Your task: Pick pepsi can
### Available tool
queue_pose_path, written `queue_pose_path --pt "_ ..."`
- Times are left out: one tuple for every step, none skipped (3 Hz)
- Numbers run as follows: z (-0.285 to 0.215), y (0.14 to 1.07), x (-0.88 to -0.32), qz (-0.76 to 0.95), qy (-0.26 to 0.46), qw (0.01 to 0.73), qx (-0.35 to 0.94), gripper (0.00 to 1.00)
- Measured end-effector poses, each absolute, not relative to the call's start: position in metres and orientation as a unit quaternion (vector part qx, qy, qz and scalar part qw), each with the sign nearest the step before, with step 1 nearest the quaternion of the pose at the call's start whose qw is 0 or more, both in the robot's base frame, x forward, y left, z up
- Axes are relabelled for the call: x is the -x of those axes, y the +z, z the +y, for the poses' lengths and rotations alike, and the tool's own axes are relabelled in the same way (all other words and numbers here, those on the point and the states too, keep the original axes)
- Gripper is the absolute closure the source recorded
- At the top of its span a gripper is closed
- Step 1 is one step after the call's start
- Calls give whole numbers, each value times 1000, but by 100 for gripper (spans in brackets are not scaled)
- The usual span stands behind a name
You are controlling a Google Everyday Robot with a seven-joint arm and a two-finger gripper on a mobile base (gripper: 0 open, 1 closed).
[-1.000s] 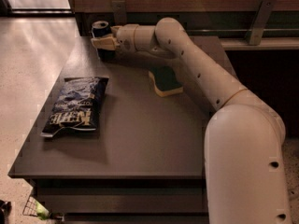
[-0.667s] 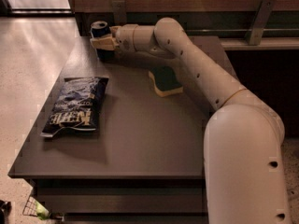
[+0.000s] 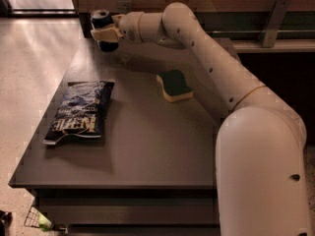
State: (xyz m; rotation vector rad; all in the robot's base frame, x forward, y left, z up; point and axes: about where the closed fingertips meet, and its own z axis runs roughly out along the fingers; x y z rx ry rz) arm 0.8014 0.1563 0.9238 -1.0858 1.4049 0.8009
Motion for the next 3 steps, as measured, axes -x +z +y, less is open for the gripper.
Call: queue_pose_path --pt "153 954 -792 588 322 572 473 100" --pt "155 986 -787 575 305 579 491 100" --pt "155 986 -787 575 305 579 491 100"
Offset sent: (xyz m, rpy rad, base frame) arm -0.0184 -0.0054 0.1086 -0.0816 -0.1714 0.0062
